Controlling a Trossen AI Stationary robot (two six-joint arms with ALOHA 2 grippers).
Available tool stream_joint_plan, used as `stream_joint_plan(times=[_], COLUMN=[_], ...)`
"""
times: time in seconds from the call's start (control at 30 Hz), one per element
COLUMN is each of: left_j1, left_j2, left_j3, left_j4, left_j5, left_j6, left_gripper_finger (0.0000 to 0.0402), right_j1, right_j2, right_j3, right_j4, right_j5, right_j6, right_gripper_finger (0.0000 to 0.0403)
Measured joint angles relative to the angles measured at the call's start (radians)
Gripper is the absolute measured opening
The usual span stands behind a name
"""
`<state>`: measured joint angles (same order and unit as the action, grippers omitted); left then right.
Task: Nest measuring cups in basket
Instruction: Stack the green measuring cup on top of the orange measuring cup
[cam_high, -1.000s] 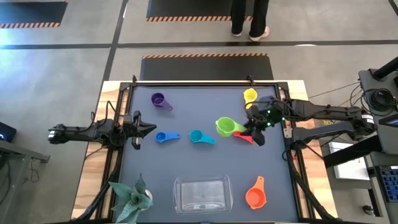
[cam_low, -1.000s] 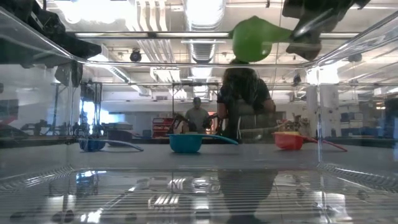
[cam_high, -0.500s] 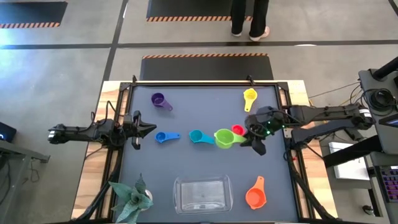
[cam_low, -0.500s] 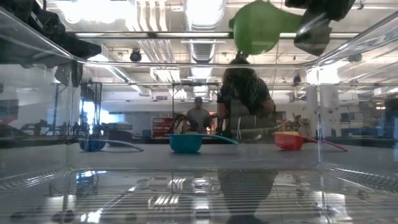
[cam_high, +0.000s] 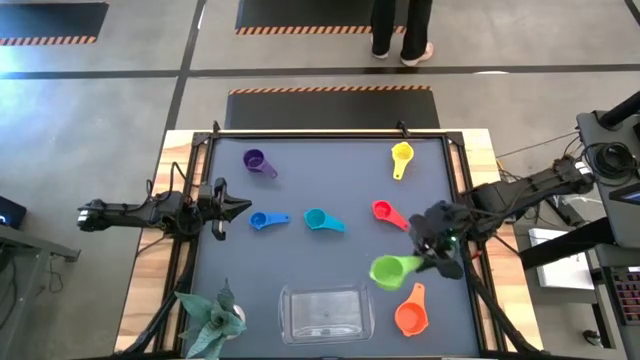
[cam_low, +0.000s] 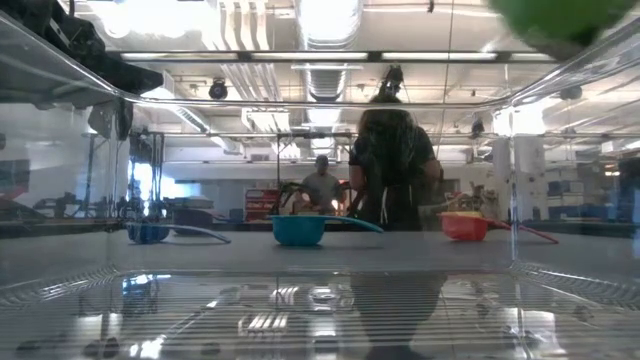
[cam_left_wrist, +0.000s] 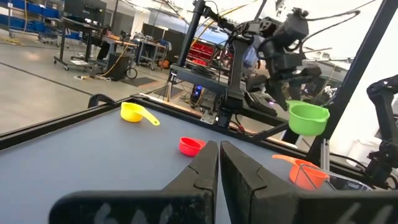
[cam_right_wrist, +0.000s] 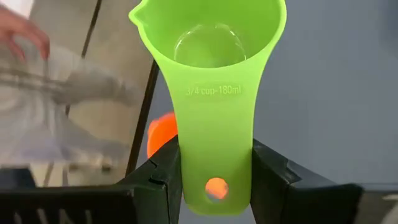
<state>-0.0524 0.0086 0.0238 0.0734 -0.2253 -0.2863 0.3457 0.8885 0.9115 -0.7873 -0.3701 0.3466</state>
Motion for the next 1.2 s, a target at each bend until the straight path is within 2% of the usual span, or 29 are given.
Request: stream_joint_plan(times=[0.23, 0.4, 0.57, 0.7, 1.0, 1.2], left_j1=[0.0, 0.0, 0.0, 0.0, 0.0, 0.0], left_j2=[0.0, 0.0, 0.0, 0.0, 0.0, 0.0], left_j3=[0.0, 0.0, 0.0, 0.0, 0.0, 0.0], left_j4=[0.0, 0.0, 0.0, 0.0, 0.0, 0.0], left_j5=[0.0, 0.0, 0.0, 0.0, 0.0, 0.0], left_j6=[0.0, 0.0, 0.0, 0.0, 0.0, 0.0], left_gripper_finger=[0.0, 0.0, 0.0, 0.0, 0.0, 0.0], right_j1=[0.156, 0.233, 0.293, 0.33, 0.375, 0.377], right_j2=[-0.066, -0.13, -0.183, -0.193, -0.192, -0.158], right_j3=[-0.017, -0.06, -0.122, -0.175, -0.285, -0.306], right_j4=[-0.051, -0.052, -0.027, 0.031, 0.252, 0.278], right_j5=[0.108, 0.142, 0.224, 0.267, 0.275, 0.285], right_j6=[-0.029, 0.007, 0.047, 0.08, 0.155, 0.156], right_gripper_finger=[0.0135, 0.0125, 0.0126, 0.0135, 0.0123, 0.0135])
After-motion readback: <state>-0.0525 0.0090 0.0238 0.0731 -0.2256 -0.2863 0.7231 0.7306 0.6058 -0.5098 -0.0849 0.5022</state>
